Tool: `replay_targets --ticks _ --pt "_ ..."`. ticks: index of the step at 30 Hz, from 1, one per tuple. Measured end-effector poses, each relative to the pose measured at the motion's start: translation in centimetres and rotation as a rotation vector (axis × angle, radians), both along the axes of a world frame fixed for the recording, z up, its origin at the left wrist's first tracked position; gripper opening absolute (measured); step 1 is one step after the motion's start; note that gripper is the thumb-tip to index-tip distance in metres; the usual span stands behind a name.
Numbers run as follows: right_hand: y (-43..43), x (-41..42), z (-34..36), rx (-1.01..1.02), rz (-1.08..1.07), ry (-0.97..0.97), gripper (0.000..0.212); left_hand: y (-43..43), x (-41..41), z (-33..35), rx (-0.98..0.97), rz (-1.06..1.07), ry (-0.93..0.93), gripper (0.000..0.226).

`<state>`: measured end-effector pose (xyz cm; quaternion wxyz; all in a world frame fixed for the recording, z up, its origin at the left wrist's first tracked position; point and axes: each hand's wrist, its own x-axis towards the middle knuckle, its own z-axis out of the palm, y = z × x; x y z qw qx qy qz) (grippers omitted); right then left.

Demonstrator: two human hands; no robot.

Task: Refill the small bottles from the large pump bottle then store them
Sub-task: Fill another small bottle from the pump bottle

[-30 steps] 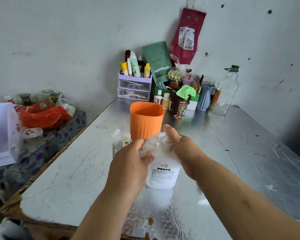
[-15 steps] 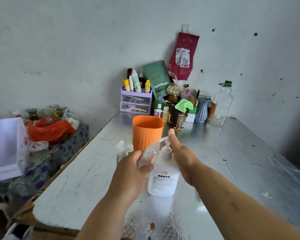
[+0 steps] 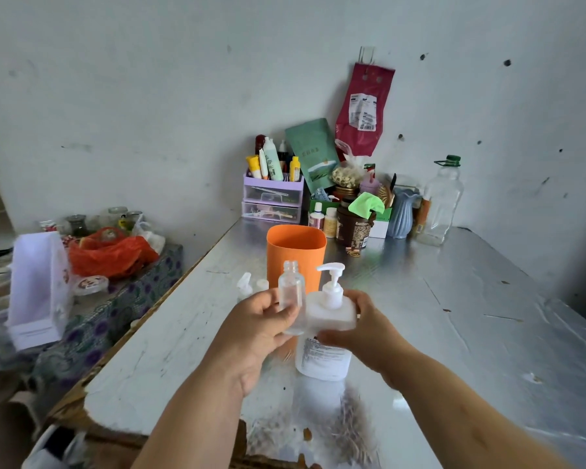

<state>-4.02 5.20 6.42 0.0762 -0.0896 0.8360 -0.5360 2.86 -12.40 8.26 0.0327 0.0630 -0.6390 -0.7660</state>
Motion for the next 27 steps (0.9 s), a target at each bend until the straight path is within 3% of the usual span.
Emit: replay_targets --ticks 5,14,27 --pt "-0.3 -0.8 -0.9 -0.004 -0.101 0.053 0.064 -0.3 0.0 -0.5 0.028 0.032 0.029 0.03" --pt "1.3 -3.5 -1.5 0.003 -0.278 0.083 0.067 -0.9 -0.2 -2.4 -0.154 0.046 0.033 0.042" --pt "3.0 -3.9 -0.4 0.144 -0.315 0.078 0.078 1.0 -1.2 -5.8 -0.294 0.028 -0.017 0.046"
